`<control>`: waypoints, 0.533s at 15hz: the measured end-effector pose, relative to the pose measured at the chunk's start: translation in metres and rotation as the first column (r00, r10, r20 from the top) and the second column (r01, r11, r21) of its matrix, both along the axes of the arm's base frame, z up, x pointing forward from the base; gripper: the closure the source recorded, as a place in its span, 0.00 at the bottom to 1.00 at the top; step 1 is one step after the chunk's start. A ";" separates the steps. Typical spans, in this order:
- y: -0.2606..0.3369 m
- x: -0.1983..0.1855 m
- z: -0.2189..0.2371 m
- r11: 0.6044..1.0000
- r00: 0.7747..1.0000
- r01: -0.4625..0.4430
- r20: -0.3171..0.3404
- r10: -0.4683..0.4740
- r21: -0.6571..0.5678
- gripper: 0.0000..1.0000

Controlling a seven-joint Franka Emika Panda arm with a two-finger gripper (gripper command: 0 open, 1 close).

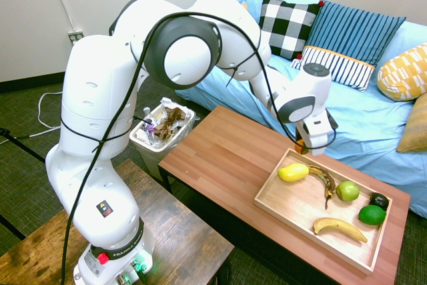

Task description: Put the tangerine in the tray

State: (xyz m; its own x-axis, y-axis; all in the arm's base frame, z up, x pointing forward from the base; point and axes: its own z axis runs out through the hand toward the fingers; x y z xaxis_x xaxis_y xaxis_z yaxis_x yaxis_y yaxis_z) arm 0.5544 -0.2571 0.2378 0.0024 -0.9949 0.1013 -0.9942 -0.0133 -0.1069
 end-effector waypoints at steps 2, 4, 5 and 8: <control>-0.021 -0.008 -0.027 0.999 0.998 0.047 -0.035 -0.047 0.007 1.00; -0.041 -0.015 -0.054 0.996 0.993 0.094 -0.068 -0.094 0.006 1.00; -0.050 -0.017 -0.066 0.993 0.990 0.114 -0.082 -0.113 0.008 1.00; -0.060 -0.020 -0.097 0.990 0.983 0.142 -0.118 -0.138 0.021 1.00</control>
